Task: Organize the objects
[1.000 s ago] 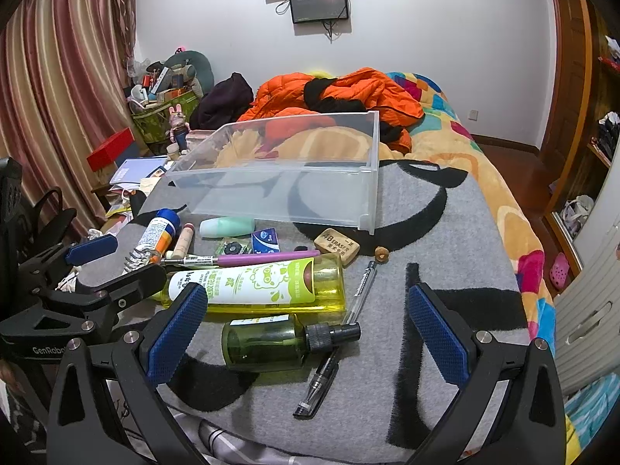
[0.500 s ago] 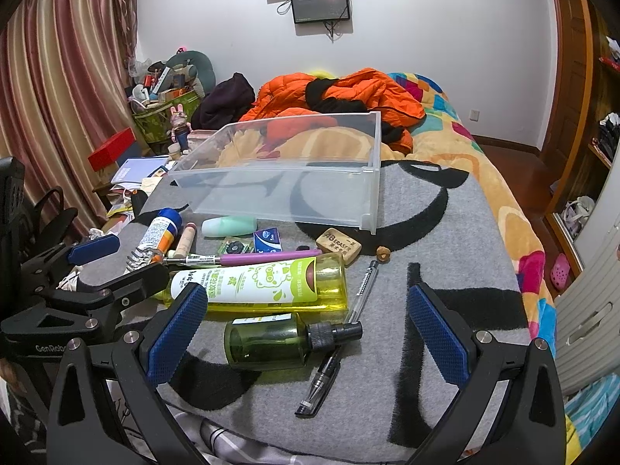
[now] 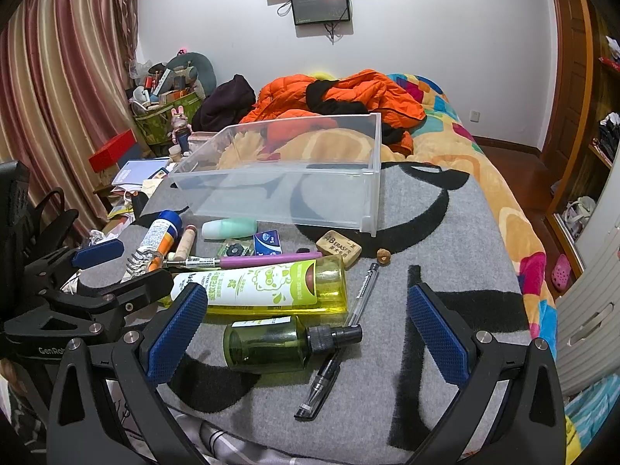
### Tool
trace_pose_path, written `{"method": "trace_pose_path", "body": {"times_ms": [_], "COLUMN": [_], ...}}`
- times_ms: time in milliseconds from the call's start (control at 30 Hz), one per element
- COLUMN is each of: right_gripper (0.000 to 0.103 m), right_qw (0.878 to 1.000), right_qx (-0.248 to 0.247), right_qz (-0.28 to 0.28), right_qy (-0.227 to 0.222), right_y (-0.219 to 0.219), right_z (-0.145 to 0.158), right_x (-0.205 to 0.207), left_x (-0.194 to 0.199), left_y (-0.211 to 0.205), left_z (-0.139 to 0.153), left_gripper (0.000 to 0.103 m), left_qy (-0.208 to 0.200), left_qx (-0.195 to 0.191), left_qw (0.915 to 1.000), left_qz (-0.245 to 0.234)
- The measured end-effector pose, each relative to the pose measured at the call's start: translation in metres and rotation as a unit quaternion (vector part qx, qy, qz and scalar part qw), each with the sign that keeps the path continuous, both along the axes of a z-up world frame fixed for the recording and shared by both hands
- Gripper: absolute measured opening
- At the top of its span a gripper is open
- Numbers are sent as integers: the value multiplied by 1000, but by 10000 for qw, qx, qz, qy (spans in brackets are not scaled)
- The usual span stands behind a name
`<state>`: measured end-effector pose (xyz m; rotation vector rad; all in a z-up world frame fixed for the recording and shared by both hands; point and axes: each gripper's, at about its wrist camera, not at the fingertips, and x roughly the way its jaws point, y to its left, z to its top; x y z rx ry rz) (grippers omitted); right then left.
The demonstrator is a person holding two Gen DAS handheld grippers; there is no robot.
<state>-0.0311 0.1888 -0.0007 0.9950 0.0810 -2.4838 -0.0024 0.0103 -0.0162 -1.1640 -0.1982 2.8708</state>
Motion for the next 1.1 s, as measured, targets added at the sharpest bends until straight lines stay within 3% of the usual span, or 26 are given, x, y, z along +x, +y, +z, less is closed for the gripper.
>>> {"method": "trace_pose_path", "body": {"times_ms": [333, 400, 433, 633, 833, 1100], "right_gripper": [102, 101, 101, 93, 74, 42], "right_qw": [9999, 9997, 9996, 9991, 9986, 9970], "right_qx": [91, 192, 245, 364, 377, 285], "right_qz": [-107, -139, -156, -221, -320, -237], "right_qy": [15, 14, 22, 25, -168, -680], "right_y": [10, 12, 14, 24, 31, 28], "right_z": [-4, -7, -8, -10, -20, -46], "right_x": [-24, -30, -34, -53, -77, -104], "left_x": [-6, -9, -12, -24, -43, -66], "left_y": [-21, -29, -34, -66, -87, -95], "left_z": [3, 3, 2, -3, -15, -42], "left_gripper": [101, 84, 81, 80, 78, 60], "left_qy": [88, 54, -24, -232, -523, -1088], "left_qx": [217, 153, 125, 315, 272, 380], "left_qw": [9996, 9996, 9995, 9974, 9953, 9914], "left_qz": [132, 237, 282, 597, 766, 620]}}
